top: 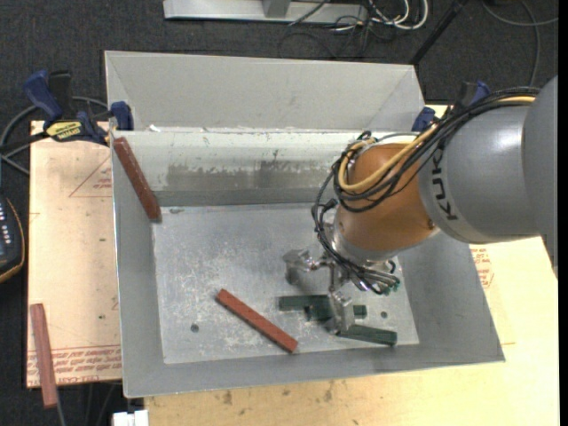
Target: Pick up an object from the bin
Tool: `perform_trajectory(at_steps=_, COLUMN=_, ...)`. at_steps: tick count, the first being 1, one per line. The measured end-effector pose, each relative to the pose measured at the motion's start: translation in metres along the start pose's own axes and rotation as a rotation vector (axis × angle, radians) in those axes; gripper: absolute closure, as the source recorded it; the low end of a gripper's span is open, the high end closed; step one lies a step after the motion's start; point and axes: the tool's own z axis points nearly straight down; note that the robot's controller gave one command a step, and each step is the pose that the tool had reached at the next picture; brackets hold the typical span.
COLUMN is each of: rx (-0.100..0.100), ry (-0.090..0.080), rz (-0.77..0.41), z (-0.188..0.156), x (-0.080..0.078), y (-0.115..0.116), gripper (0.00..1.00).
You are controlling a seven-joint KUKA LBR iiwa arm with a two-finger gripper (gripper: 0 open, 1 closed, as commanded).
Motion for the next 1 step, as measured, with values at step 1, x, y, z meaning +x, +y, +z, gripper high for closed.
perform_trajectory(at_steps=1, rx=-0.003, ry=0.0, rz=-0.007, z=-0.0002, x=-0.0009, y=0.0048, gripper=1.0)
